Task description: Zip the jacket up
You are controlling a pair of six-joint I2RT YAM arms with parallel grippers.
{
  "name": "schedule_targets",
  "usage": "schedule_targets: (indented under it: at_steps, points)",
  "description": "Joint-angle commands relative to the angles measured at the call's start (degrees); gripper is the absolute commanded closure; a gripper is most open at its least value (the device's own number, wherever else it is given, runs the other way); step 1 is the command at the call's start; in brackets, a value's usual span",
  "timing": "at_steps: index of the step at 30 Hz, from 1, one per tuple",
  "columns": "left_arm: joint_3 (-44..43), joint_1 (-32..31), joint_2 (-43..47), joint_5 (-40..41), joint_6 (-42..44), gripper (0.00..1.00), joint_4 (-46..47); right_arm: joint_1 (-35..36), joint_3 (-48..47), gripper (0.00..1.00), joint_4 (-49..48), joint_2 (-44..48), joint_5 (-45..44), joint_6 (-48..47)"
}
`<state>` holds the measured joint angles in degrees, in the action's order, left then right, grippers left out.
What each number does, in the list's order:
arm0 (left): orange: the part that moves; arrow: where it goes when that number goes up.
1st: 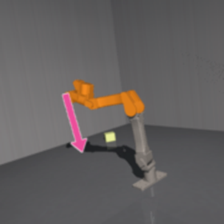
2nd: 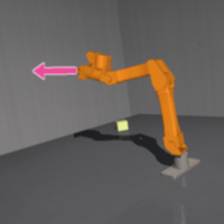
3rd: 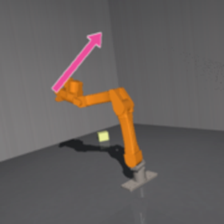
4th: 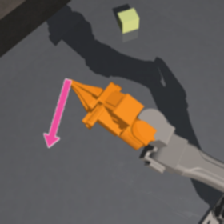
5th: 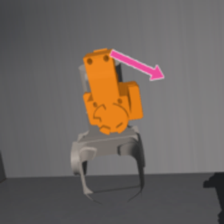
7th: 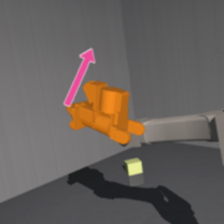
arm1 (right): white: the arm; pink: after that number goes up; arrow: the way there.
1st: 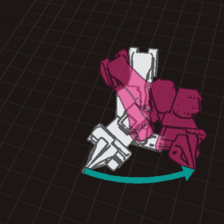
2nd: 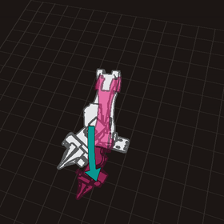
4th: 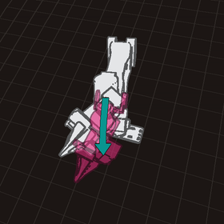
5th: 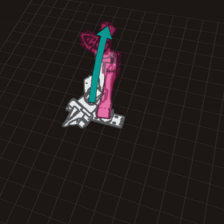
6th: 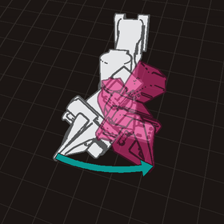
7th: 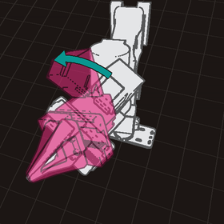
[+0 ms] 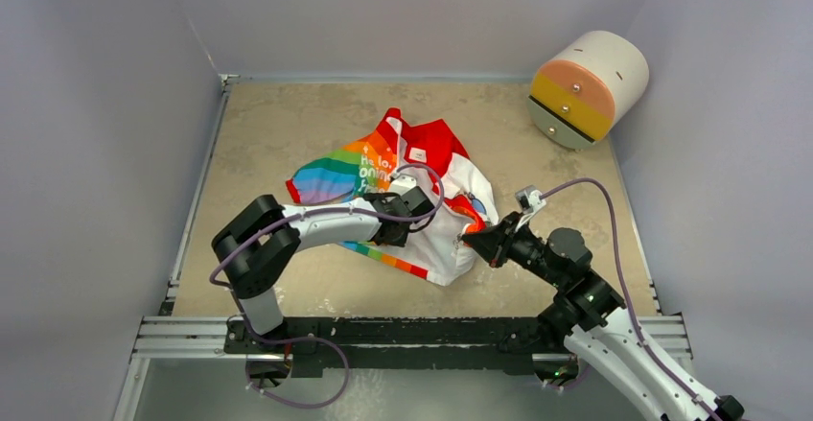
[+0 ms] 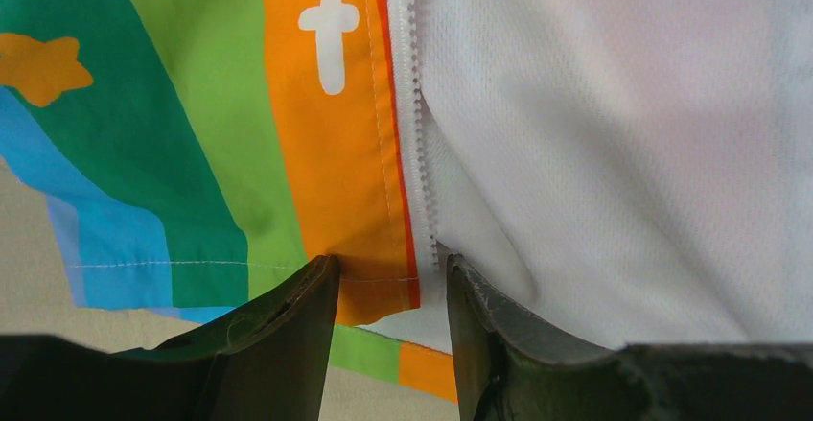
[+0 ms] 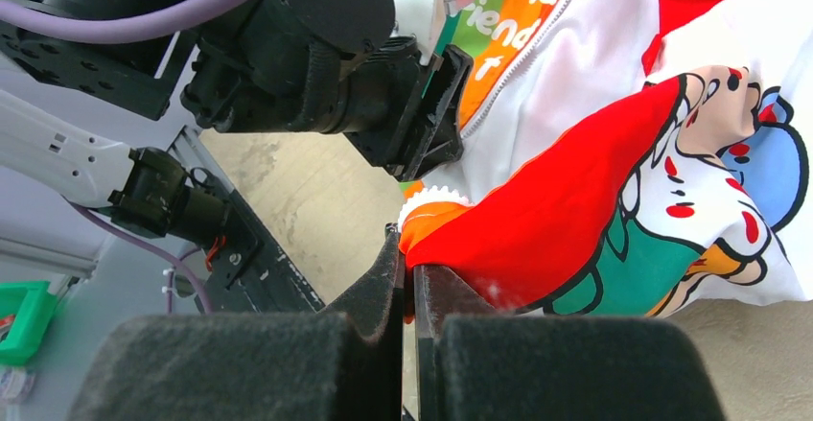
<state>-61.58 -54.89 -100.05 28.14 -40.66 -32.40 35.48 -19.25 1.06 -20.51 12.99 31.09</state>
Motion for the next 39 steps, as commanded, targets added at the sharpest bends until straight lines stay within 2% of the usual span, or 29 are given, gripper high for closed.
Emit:
schedule_targets:
  at_steps: [1,8,17,33,39]
  points:
    - [-1.9,-0.5,-0.6,2.3,1.2,0.57,-1.4,-0.2,-0.4,1.0,-1.7,0.7,0.5,0.3]
    - [-1.5,-0.7,-1.0,1.9,1.2,0.66,-1.3,-0.2,-0.4,1.0,-1.7,0.6,0.5,0.3]
    - [-1.6,-0.8,0.2,1.9,1.5,1.0,-1.5,-0.2,-0.4,1.0,-1.6,0.5,0.3,0.4]
    - [-0.3,-1.4,7.0,2.5,0.6,1.0,-4.0,-0.2,-0.5,1.0,-1.7,-0.3,-0.5,0.6]
    - [2.6,-2.7,9.5,1.1,-0.7,1.0,-4.9,-0.2,-0.3,1.0,-4.3,-3.0,-1.0,1.0]
